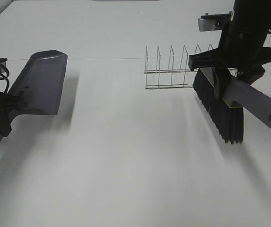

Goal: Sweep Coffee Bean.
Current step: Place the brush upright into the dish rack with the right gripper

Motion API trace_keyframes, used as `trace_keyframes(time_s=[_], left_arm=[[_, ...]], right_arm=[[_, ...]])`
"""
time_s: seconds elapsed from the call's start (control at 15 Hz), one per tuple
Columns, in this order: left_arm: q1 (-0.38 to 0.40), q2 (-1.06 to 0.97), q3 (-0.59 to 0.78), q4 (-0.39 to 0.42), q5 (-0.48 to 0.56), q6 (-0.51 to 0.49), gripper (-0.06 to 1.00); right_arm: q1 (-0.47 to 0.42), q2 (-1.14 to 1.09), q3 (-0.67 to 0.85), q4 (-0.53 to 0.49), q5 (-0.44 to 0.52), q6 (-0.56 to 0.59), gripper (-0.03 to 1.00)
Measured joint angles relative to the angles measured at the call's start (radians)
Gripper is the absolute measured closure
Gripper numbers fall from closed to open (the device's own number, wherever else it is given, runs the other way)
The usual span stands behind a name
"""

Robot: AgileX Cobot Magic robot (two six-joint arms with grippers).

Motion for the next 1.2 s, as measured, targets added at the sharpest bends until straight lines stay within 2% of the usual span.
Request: trace_keyframes(time_s=[0.27,0.93,1.2], left_arm=[[0.000,0.000,0.000,0.000,-0.007,0.000,0.62],[0.000,0.000,0.000,0.000,-0.011,0.001,0.62],[0.000,0.000,0.000,0.000,-0.011,0.001,0.62]], right_arm=[[-0.006,0.102,-0.041,-0.006,0.000,0.029,0.61],[-0.006,0.353,-0.396,-0.064,0.002,0.038,0.61],[-0.023,0.463,-0.582,-0.076,0.009,0.049,0.61]])
